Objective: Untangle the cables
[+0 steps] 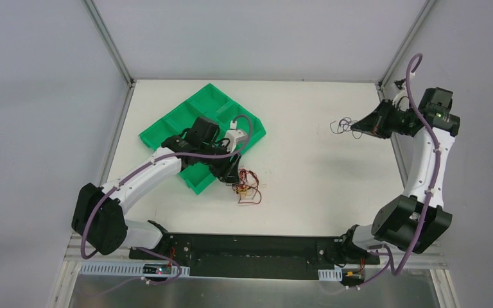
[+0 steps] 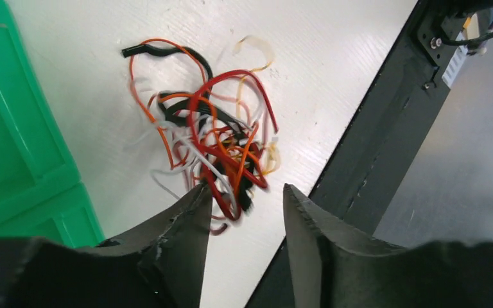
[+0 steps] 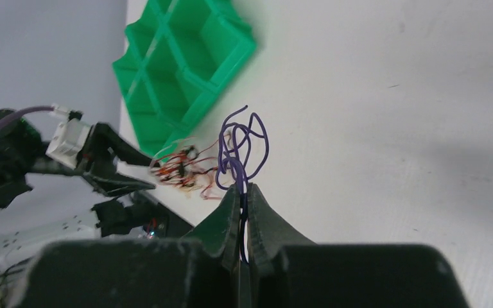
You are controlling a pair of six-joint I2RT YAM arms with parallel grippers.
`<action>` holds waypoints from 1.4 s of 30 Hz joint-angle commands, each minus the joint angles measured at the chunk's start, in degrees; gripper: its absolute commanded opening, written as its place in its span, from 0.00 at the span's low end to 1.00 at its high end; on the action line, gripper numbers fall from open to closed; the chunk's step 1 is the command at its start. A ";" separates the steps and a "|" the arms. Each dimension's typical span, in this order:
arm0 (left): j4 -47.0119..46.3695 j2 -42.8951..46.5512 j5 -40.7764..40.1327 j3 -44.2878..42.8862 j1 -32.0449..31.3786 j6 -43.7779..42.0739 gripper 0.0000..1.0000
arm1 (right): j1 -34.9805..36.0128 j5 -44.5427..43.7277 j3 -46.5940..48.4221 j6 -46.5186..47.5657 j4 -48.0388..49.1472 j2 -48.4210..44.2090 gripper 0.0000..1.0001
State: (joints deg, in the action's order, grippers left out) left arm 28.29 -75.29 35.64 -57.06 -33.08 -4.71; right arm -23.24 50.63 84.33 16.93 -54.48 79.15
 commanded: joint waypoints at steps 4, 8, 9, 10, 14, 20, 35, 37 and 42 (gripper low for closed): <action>-5.98 -3.28 1.21 -10.75 -0.80 0.77 0.73 | 3.15 17.37 4.02 13.18 -16.07 0.50 0.00; -8.11 -2.65 6.79 -17.54 -1.75 1.73 0.91 | 9.89 17.95 1.91 20.27 -20.90 -1.05 0.00; -8.42 -2.86 7.47 -18.88 -2.45 1.71 0.91 | 11.93 18.01 1.03 19.81 -20.28 -1.62 0.00; -8.84 -3.05 8.01 -19.86 -3.35 1.39 0.91 | 14.86 18.01 0.22 18.49 -18.96 -2.24 0.00; -12.53 -4.23 7.19 -21.17 -6.64 4.03 0.91 | 21.78 17.12 -3.03 9.29 -9.51 -5.28 0.00; -15.33 -9.33 6.91 -23.31 -8.57 19.58 0.88 | 29.34 13.68 -5.59 -0.21 1.66 -9.23 0.00; -21.36 -3.69 2.78 -18.08 -10.05 8.25 0.69 | 34.20 10.42 -9.11 -4.50 3.71 -9.92 0.00; -19.10 -4.08 -0.01 -19.00 -11.89 4.73 0.69 | 34.61 11.24 -9.90 -7.28 6.16 -10.43 0.00; -18.17 -6.06 -5.87 -20.64 -15.16 2.70 0.55 | 35.46 13.00 -11.63 -11.50 8.42 -10.90 0.00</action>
State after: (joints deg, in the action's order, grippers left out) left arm 9.15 -80.82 34.96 -74.94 -46.30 3.38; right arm 11.42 60.97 73.60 9.87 -49.43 70.13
